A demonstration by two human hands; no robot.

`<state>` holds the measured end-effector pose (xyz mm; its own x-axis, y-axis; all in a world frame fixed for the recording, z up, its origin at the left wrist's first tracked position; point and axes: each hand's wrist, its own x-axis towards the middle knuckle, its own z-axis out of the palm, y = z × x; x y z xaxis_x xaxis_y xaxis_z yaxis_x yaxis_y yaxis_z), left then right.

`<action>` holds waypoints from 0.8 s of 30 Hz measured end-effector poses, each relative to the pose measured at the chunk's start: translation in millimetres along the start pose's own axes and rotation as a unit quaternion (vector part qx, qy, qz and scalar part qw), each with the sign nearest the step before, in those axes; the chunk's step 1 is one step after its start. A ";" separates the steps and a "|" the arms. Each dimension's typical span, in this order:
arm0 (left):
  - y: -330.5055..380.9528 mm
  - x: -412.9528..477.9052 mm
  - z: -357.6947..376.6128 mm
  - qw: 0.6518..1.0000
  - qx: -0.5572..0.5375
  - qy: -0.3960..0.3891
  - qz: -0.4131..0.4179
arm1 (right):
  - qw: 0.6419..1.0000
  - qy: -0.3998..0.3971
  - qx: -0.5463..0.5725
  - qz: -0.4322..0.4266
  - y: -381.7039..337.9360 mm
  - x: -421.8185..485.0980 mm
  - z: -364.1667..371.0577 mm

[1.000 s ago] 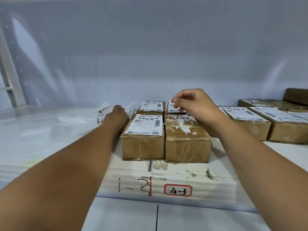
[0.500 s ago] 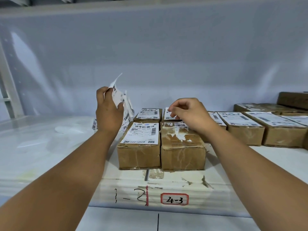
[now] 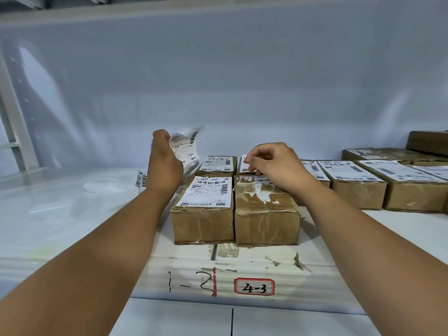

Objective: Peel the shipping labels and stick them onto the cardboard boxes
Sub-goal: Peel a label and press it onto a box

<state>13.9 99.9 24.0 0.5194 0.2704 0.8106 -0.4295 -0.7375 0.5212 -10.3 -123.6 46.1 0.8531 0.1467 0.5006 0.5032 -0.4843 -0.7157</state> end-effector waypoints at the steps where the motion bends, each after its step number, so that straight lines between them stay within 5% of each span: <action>1: 1.1 -0.5 0.7 1.000 -0.021 -0.013 -0.020 | 1.000 0.000 -0.001 0.001 -0.2 -0.3 -0.1; 6: -13.7 3.3 10.1 0.986 0.033 -0.119 -0.109 | 1.000 -0.005 0.000 0.001 -0.1 -0.5 -0.1; 11: -36.6 11.5 22.4 0.932 0.168 -0.284 -0.146 | 1.000 -0.012 0.002 0.003 1.4 0.6 0.9; 21: -29.1 8.6 21.7 0.934 0.043 -0.228 -0.270 | 1.000 -0.026 -0.007 0.002 2.2 1.1 1.6; 24: -26.4 8.6 21.2 0.932 0.091 -0.234 -0.262 | 1.000 -0.029 -0.006 0.003 2.8 1.4 1.9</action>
<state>45.4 108.6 11.5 0.9063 0.3548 0.2296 0.0840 -0.6836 0.7251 -7.4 -123.1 43.9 0.8631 0.1936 0.4665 0.4964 -0.4956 -0.7127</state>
